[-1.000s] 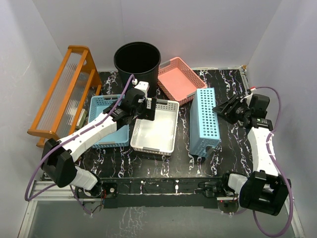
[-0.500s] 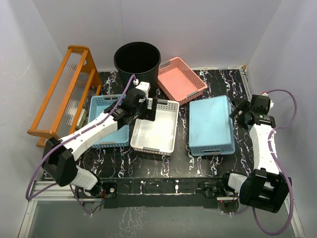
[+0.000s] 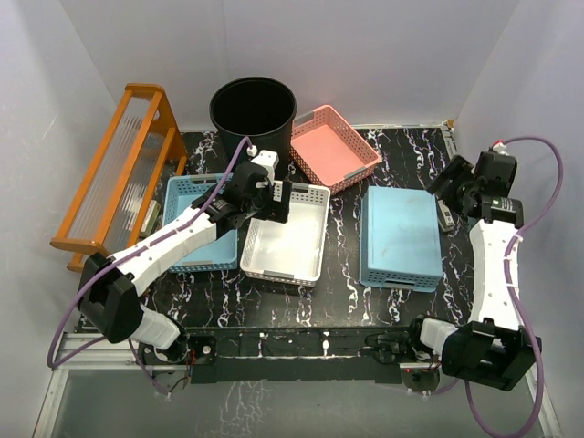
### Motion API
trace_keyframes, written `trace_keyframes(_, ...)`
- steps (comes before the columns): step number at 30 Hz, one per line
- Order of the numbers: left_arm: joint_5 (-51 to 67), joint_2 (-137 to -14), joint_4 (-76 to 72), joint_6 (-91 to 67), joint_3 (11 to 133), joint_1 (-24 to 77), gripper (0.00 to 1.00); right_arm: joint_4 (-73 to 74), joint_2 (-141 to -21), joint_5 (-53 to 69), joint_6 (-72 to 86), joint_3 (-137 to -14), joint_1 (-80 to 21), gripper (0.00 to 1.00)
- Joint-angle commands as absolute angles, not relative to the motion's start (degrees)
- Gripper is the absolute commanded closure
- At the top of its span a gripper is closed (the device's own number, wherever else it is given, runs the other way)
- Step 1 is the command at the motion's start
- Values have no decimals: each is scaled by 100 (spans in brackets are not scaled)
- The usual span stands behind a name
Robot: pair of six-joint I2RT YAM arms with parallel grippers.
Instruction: Turn the large container upside down
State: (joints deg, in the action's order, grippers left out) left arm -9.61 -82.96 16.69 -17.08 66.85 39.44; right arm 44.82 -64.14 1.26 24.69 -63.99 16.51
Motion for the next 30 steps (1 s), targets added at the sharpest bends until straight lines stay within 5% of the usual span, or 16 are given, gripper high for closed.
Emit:
trace_keyframes(1,-864,-8050,1564,-1757,6761,3933,1,3803,-6549,1753,2452,-7090,1626,22)
trace_keyframes(9,-913,-7880,1670,-1681,6582,3937,2,2822,-7294,3065,2641,-7056,1073,13)
trace_keyframes(14,-910,-7866,1552,-1688,6515,3937,2,3991,-8610,2180,2124,-8069,28,5)
trace_keyframes(30,-983,-7488,1627,-1718,6295,3937,2,3333,-9131,2173,2448,-7091,-978,2)
